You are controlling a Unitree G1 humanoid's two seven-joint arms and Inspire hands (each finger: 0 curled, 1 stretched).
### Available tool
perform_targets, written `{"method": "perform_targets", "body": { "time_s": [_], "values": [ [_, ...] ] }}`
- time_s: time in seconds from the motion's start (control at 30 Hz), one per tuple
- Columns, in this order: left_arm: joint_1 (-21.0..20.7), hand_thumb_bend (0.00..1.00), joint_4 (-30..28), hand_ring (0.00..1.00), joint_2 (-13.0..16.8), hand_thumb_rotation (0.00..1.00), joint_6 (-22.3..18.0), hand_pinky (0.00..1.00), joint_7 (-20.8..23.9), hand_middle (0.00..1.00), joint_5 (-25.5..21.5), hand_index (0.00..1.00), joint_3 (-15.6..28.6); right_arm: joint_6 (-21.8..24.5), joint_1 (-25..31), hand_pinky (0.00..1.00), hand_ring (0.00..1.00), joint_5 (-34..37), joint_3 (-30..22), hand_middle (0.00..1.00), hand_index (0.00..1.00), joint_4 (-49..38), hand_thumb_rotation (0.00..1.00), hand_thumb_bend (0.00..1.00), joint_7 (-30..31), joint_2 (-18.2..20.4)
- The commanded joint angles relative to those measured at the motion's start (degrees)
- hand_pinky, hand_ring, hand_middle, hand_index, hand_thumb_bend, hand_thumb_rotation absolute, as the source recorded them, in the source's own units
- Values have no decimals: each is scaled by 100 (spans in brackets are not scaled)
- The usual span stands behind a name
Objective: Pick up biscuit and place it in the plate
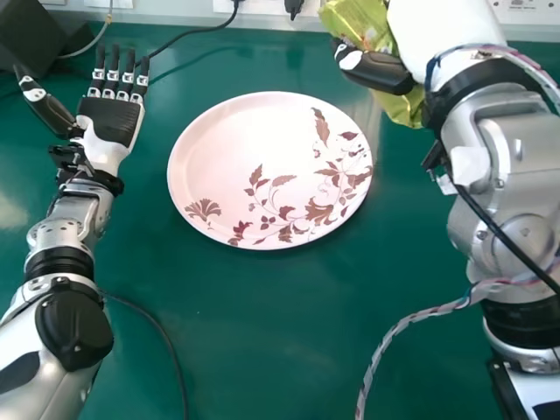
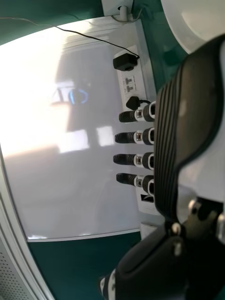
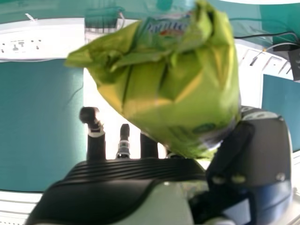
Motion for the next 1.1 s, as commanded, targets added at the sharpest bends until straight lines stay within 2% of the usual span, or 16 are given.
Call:
{"method": "perform_targets", "body": {
  "time_s": [0.0, 0.5, 0.73, 1.07],
  "values": [
    [-1, 100, 19, 100, 45, 59, 10, 100, -35, 100, 2, 100, -12, -46, -131, 7, 15, 32, 21, 22, 49, -41, 5, 51, -140, 63],
    [3, 100, 64, 100, 55, 67, 40, 100, -199, 100, 20, 100, -24, -313, -130, 6, 14, 215, 195, 22, 49, 48, 5, 51, -423, 297],
    [-4, 100, 77, 100, 70, 65, 35, 100, -219, 100, 37, 100, -39, -274, -164, 7, 15, 362, 239, 23, 49, 182, 5, 51, -433, 477],
    [20, 100, -4, 100, 20, 66, 94, 100, -198, 100, 32, 100, -56, -364, -112, 7, 15, 606, 344, 22, 49, 311, 5, 51, -624, 513]
  ]
}}
